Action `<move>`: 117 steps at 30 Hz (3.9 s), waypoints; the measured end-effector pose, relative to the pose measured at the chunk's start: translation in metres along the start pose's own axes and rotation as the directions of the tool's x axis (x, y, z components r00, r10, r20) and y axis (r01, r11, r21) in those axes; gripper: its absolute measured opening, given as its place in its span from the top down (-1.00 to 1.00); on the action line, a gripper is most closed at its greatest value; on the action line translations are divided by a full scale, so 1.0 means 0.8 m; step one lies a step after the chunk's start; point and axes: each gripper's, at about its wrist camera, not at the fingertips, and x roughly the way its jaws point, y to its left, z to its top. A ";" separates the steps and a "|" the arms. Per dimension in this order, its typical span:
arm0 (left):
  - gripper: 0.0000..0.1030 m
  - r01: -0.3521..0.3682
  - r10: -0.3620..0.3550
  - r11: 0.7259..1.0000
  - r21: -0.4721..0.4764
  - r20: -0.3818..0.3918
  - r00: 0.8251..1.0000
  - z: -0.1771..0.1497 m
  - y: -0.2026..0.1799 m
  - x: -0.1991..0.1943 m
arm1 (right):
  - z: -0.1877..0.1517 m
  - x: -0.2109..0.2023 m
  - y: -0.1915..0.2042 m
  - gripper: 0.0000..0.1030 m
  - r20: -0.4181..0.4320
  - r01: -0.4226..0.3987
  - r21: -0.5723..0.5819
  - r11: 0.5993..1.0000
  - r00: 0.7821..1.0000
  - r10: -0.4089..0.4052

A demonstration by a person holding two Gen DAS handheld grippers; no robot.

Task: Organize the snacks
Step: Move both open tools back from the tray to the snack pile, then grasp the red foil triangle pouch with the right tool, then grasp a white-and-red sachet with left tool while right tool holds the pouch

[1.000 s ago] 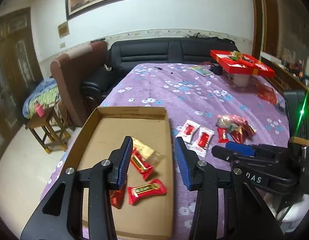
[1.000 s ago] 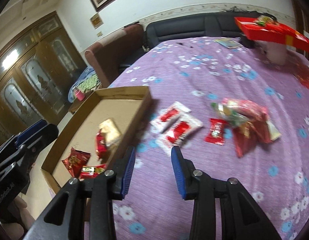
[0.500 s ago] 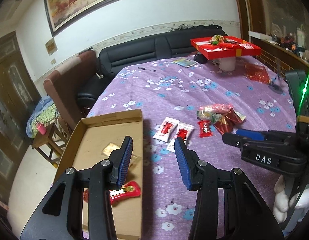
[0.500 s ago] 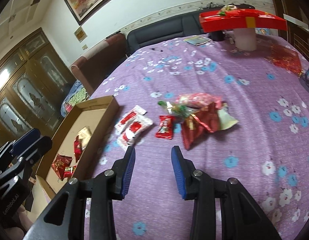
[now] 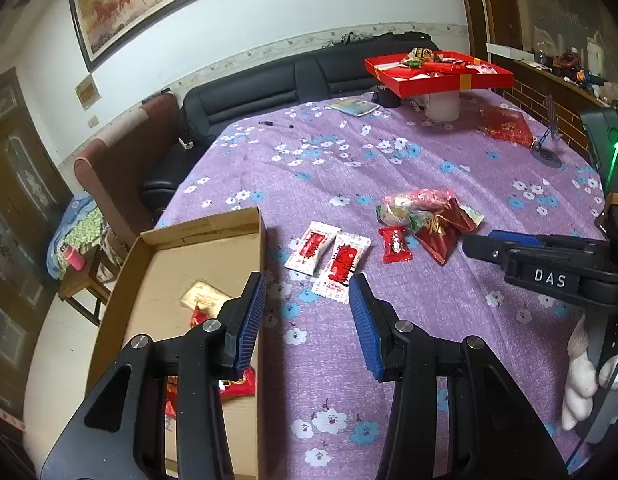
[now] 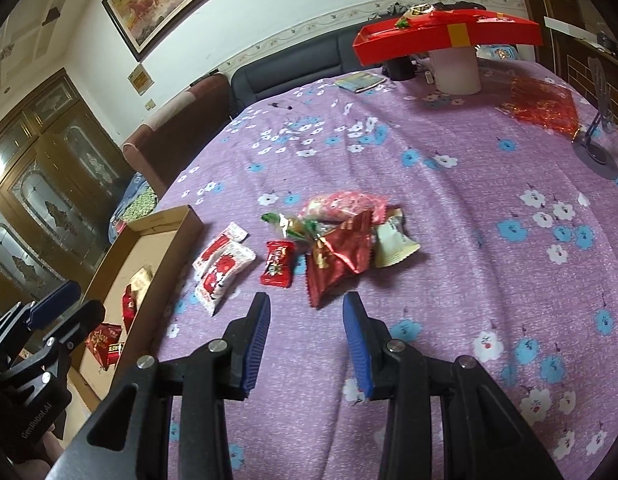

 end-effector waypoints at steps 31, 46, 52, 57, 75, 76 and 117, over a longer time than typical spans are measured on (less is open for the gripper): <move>0.16 0.283 -0.315 0.938 -0.198 -0.149 0.937 -0.022 0.006 0.066 | 0.057 0.028 -0.047 0.02 0.016 0.176 -0.026 0.984 0.984 -0.176; 0.16 0.384 -0.416 0.894 -0.232 -0.112 0.902 -0.018 0.002 0.064 | 0.047 0.070 -0.015 0.02 -0.052 0.011 -0.084 0.996 0.999 -0.015; 0.16 0.378 -0.421 0.882 -0.280 -0.113 0.900 -0.019 0.017 0.073 | 0.040 0.079 0.003 -0.34 -0.061 0.020 -0.102 0.995 0.998 -0.026; 0.16 0.351 -0.399 0.893 -0.282 -0.134 0.907 -0.019 0.019 0.082 | 0.027 0.089 0.020 -0.04 -0.089 0.040 -0.178 0.983 0.994 -0.057; 0.17 0.359 -0.388 0.915 -0.182 -0.162 0.907 0.070 -0.038 0.164 | 0.029 0.056 -0.046 0.30 -0.094 0.093 -0.023 0.995 0.991 -0.095; 0.17 0.356 -0.386 0.916 -0.184 -0.169 0.907 0.073 -0.042 0.172 | 0.030 0.056 -0.046 0.30 -0.093 0.093 -0.025 0.995 0.991 -0.095; 0.73 0.414 -0.412 0.871 -0.265 0.066 0.909 0.023 0.063 0.057 | 0.033 0.029 -0.036 0.31 0.000 -0.018 -0.005 1.000 1.000 0.018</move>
